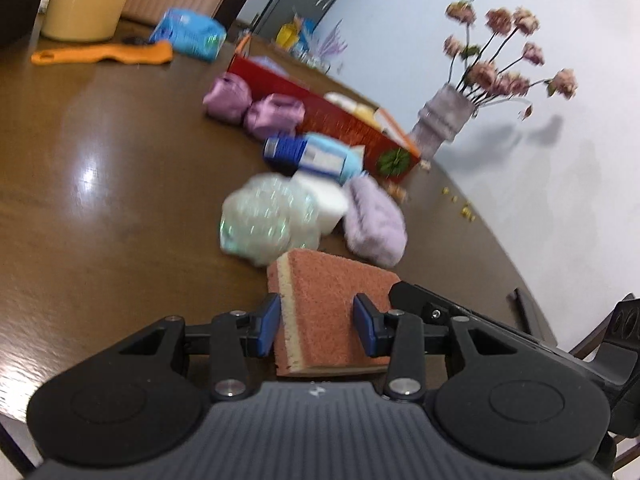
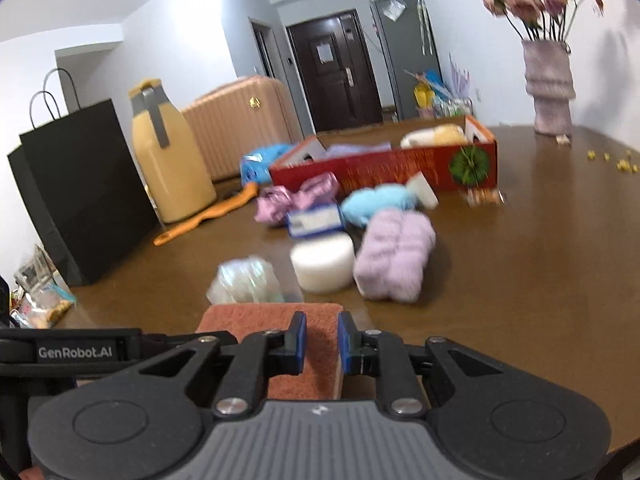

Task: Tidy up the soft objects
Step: 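Carry the brown sponge into the box beside the lavender bag and release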

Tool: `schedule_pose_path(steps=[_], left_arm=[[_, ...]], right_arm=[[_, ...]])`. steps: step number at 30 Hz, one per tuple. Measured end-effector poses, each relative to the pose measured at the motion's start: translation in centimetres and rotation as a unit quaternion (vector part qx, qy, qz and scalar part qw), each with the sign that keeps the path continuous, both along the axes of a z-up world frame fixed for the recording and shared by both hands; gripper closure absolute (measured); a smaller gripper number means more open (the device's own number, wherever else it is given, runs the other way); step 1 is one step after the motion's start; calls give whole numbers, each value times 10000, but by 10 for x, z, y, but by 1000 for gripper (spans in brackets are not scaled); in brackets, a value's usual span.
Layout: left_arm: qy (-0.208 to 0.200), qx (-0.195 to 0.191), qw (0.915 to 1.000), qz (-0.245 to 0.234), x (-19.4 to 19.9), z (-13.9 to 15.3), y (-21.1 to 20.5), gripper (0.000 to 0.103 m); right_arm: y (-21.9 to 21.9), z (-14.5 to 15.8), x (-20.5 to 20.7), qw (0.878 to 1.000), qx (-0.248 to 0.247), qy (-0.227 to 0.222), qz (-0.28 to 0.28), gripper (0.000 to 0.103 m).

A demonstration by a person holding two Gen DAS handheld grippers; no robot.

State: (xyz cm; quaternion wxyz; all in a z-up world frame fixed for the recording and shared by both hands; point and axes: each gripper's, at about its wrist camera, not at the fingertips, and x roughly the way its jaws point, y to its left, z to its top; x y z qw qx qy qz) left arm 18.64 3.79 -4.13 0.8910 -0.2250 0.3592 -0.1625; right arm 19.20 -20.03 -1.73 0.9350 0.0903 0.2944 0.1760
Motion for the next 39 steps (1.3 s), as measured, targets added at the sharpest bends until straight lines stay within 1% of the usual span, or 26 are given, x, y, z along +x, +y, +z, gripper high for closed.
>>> schedule_pose_path(steps=[2, 3, 4, 5, 9, 10, 11, 12, 13, 17, 19, 21, 22, 24, 26, 28, 29, 30, 32, 35, 36, 37, 39], left_arm=[[87, -98, 9999, 32, 3, -4, 4, 58], [79, -110, 9999, 0, 2, -3, 5, 57], [23, -97, 9999, -27, -1, -2, 7, 57], [-54, -76, 9999, -54, -3, 1, 8, 56], [-46, -123, 9999, -94, -3, 3, 11, 57], [-22, -132, 9998, -116, -3, 2, 11, 60], [10, -141, 9998, -159, -2, 1, 11, 71], [52, -177, 9996, -202, -1, -1, 10, 73], [57, -217, 9996, -195, 0, -2, 10, 73], [197, -376, 9989, -184, 6, -1, 11, 77], [187, -459, 9986, -207, 11, 8, 10, 77], [-59, -484, 9983, -306, 22, 27, 8, 77], [-241, -486, 9978, -376, 32, 42, 8, 77], [-530, -462, 9962, -515, 57, 67, 8, 78], [-775, -491, 9936, -654, 98, 93, 11, 78], [-897, -446, 9931, -616, 144, 114, 13, 77], [-979, -331, 9927, -618, 172, 123, 13, 77], [-951, -310, 9934, -559, 197, 127, 13, 77], [-764, -243, 9955, -496, 243, 128, 16, 77], [-347, -166, 9986, -367, 307, 114, 21, 77], [-196, -125, 9993, -289, 323, 107, 23, 77], [-108, -6, 9996, -269, 335, 100, 24, 77], [56, 267, 9994, -214, 355, 87, 23, 77]], right_arm=[[-2, -4, -1, 9999, 90, -5, 47, 82], [-4, -5, -2, 9999, 160, 37, 52, 68], [-6, -7, -2, 9997, 227, 93, 67, 60], [-7, -8, -3, 9995, 279, 111, 69, 56], [-12, -15, -4, 9982, 540, 266, 8, 57], [-13, -15, -4, 9979, 572, 295, -21, 57], [-13, -15, -3, 9979, 576, 301, -8, 60], [-13, -14, -2, 9976, 606, 320, 56, 68], [-14, -14, -1, 9969, 689, 355, 109, 73], [-15, -9, 4, 9967, 647, 477, 82, 76], [-15, 5, 5, 9978, 576, 335, 55, 76], [-16, 24, 9, 9985, 538, 57, 28, 77], [-17, 37, 15, 9984, 544, -121, 16, 78], [-20, 65, 36, 9972, 559, -502, 23, 80], [-20, 91, 71, 9950, 538, -843, 24, 81], [-19, 110, 118, 9939, 610, -916, 13, 81], [-17, 117, 146, 9938, 638, -908, -27, 82], [-15, 120, 172, 9938, 715, -845, -78, 82], [-8, 120, 227, 9949, 787, -608, -195, 82], [3, 104, 293, 9959, 833, -179, -314, 82], [8, 96, 311, 9961, 822, -27, -320, 82], [14, 86, 329, 9968, 734, 107, -303, 82], [22, 67, 353, 9966, 666, 376, -295, 82]])
